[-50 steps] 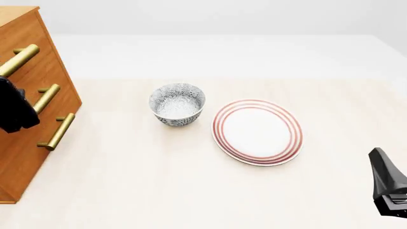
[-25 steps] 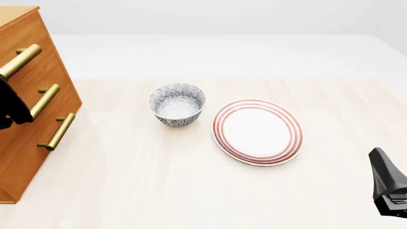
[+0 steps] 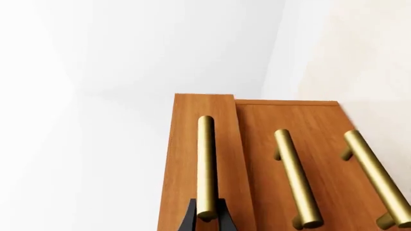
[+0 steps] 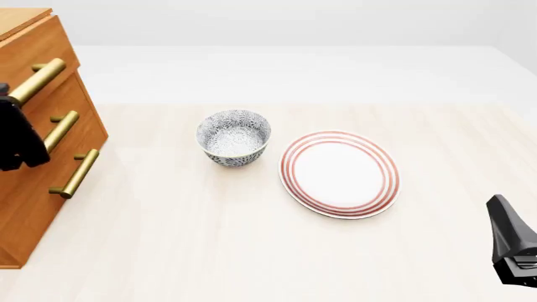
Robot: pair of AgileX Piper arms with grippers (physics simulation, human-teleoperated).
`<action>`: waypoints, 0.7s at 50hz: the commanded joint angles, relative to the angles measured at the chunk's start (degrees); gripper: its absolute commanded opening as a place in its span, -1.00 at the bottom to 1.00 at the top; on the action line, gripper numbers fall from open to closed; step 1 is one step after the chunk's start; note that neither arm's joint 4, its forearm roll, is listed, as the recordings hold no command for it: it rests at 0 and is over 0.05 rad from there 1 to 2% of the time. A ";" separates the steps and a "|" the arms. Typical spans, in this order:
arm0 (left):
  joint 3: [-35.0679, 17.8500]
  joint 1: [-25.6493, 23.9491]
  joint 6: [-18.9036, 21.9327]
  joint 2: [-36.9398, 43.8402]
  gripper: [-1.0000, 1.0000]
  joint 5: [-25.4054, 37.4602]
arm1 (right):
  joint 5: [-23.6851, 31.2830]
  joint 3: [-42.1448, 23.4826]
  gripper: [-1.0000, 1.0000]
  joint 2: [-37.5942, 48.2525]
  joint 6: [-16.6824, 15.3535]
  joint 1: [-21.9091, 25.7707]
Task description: Open the top drawer of the cabinet.
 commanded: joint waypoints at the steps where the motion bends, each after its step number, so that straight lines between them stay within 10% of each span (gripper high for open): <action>1: 1.12 -0.77 1.08 -2.65 -1.00 -0.38 | 0.00 0.00 1.00 0.00 0.00 -0.01; 35: 2.48 -8.24 0.32 -1.31 -1.00 -2.48 | 0.00 0.00 1.00 0.00 0.00 0.00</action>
